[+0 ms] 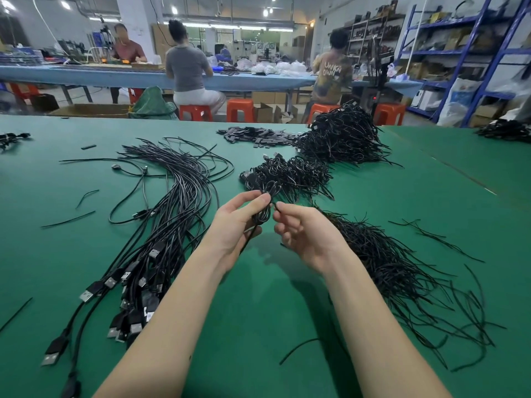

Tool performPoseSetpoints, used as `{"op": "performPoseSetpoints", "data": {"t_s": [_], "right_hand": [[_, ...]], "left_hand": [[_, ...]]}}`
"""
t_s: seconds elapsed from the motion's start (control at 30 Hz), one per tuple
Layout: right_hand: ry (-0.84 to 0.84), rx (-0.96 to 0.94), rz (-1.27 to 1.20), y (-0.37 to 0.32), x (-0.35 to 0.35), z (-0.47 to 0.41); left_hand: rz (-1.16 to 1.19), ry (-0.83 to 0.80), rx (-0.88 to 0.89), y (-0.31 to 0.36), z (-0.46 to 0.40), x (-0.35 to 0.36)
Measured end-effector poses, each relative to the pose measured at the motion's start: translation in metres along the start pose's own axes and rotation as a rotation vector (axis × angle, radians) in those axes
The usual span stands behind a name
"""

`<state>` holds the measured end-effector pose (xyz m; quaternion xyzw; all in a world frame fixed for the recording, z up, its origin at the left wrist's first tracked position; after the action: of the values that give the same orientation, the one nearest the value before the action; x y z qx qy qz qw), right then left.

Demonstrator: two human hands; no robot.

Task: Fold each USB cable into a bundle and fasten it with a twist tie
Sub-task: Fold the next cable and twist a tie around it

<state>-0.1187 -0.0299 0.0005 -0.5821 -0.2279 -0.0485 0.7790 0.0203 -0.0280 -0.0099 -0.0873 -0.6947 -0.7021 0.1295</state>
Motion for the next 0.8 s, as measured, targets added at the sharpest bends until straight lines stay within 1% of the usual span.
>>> {"op": "performPoseSetpoints", "data": {"t_s": [0.03,0.1,0.13,0.17,0.2,0.33,0.4,0.43,0.47,0.5,0.57,0.6,0.63,0.67,0.7,0.73,0.8], "right_hand": [[0.025,-0.174,0.215,-0.005,-0.002,0.001],[0.111,-0.539,0.750,-0.015,-0.009,0.006],[0.131,-0.671,0.971,-0.017,-0.010,0.007],[0.136,-0.753,1.104,-0.018,-0.012,0.008],[0.140,-0.805,1.158,-0.020,-0.013,0.008],[0.161,-0.913,1.172,-0.021,-0.015,0.010],[0.193,-0.905,1.137,-0.020,-0.015,0.010],[0.230,-0.857,1.078,-0.018,-0.014,0.009],[0.261,-0.744,0.932,-0.015,-0.015,0.004],[0.262,-0.546,0.666,-0.010,-0.016,-0.001],[0.146,-0.052,-0.003,0.008,-0.007,-0.004],[0.131,0.063,-0.189,0.013,-0.004,-0.004],[0.126,0.083,-0.220,0.017,-0.003,-0.005],[0.136,0.018,-0.129,0.017,-0.004,-0.007],[0.162,-0.120,0.026,0.014,-0.006,-0.008],[0.194,-0.295,0.220,0.010,-0.009,-0.006],[0.288,-0.620,0.688,0.001,-0.013,-0.003]], "left_hand": [[0.007,0.012,-0.008,-0.001,-0.001,-0.001],[0.020,0.027,-0.027,-0.003,-0.002,-0.004],[0.017,0.025,-0.036,-0.004,-0.003,-0.005],[0.010,0.018,-0.048,-0.005,-0.003,-0.006],[0.006,0.008,-0.062,-0.006,-0.003,-0.006],[0.013,-0.007,-0.105,-0.007,-0.003,-0.007],[-0.004,-0.007,-0.105,-0.007,-0.002,-0.007],[-0.005,-0.007,-0.094,-0.007,-0.001,-0.006],[0.007,-0.005,-0.073,-0.008,-0.001,-0.005],[0.028,-0.001,-0.042,-0.007,-0.001,-0.003],[0.031,0.009,0.030,-0.007,-0.001,0.001],[0.008,0.022,0.052,-0.007,-0.001,0.002],[-0.015,0.042,0.057,-0.008,-0.001,0.001],[-0.025,0.063,0.044,-0.009,-0.002,0.000],[-0.018,0.077,0.020,-0.009,-0.002,-0.002],[0.000,0.082,-0.005,-0.010,-0.003,-0.003],[0.048,0.076,-0.040,-0.010,-0.004,-0.005]]}}
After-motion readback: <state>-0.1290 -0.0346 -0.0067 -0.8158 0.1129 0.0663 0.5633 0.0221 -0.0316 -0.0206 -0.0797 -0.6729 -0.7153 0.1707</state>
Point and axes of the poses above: each hand's wrist, its own z-axis away from the middle knuckle, its own x-axis out of the palm, y = z × x, the point moved 3 cm from there along -z, towards the middle knuckle
